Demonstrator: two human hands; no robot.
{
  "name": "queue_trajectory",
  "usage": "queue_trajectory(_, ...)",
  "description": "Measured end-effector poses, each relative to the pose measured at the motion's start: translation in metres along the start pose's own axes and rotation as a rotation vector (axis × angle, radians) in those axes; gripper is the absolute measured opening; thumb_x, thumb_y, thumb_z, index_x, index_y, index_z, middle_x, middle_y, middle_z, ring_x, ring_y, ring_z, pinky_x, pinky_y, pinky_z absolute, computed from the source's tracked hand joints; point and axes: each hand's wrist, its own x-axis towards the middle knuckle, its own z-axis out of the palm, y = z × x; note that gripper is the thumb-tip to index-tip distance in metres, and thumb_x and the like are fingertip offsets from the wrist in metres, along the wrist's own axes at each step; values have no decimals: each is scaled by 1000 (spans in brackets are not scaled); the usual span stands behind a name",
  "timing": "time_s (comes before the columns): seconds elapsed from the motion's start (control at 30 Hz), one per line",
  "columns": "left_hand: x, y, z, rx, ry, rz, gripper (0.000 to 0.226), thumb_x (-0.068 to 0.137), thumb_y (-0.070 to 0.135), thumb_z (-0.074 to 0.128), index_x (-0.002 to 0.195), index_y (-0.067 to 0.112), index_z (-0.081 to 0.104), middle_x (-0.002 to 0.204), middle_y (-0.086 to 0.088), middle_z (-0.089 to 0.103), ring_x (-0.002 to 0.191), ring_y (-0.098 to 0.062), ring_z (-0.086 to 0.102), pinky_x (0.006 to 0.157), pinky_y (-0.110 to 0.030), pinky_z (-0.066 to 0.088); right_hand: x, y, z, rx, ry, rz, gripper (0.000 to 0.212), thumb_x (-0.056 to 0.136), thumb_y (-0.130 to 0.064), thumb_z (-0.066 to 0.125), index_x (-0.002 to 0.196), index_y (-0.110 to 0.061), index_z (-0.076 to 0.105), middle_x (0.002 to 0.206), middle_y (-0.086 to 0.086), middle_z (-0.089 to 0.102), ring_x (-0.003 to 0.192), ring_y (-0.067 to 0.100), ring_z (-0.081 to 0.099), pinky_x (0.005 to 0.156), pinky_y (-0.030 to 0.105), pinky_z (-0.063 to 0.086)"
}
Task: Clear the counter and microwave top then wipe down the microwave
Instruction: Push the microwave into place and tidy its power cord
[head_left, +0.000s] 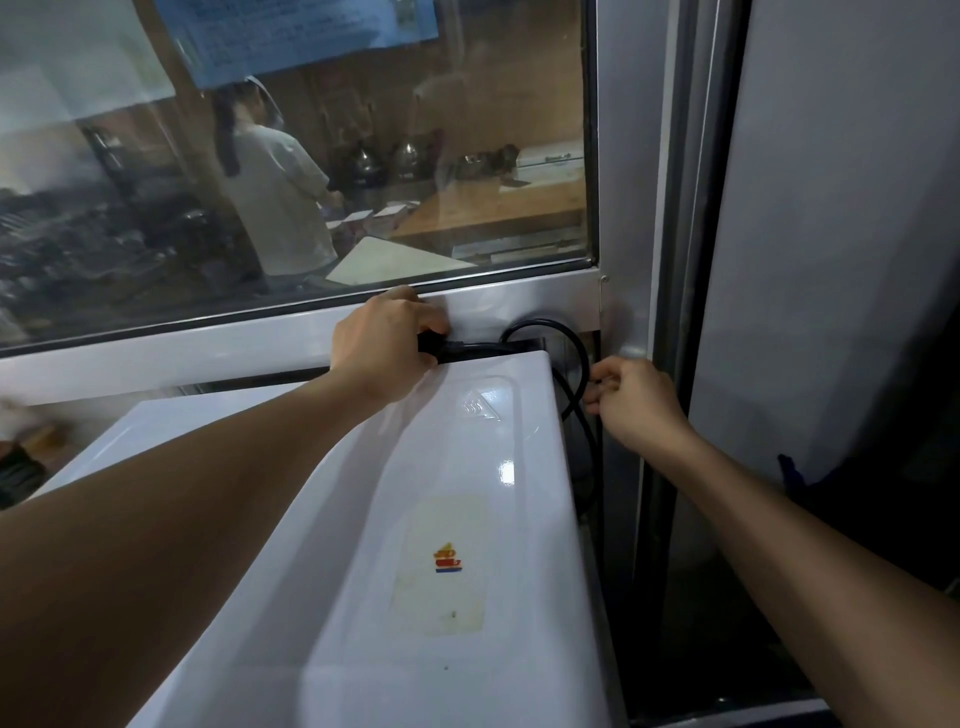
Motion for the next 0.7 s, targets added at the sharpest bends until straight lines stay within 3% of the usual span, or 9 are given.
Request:
queue_trajectory(0.17,1,-2,-1,-5,-3,4,30,73,13,74,100,28,71,103,4,59,93,-26,55,72,-37,51,-1,-2,-1,16,-57,19,33,89,1,37,107,-6,64,102,15,68,97,32,64,94,42,50)
queue_trajectory(0.4,1,-7,2,-15,-13,10,29,74,14,75,99,27,72,102,3,60,90,-25,56,73,-40,54,-7,-2,1,-13,-115,1,44,88,6,33,123,-6,57,109,9,65,104,23,60,92,27,46)
queue_trajectory(0.6,-3,-11,3,-18,15,-12,28,73,13,73,97,27,73,100,3,61,90,-25,56,71,-39,53,-7,-2,1,-25,-113,-9,43,89,3,34,124,-8,56,109,7,65,106,23,59,94,29,47)
queue_trajectory(0.7,-4,-10,3,-20,26,-20,28,73,12,73,97,26,72,99,3,63,90,-26,58,71,-40,54,-8,-1,2,-38,-107,-10,41,90,1,36,123,-9,57,110,7,66,106,21,59,88,23,45)
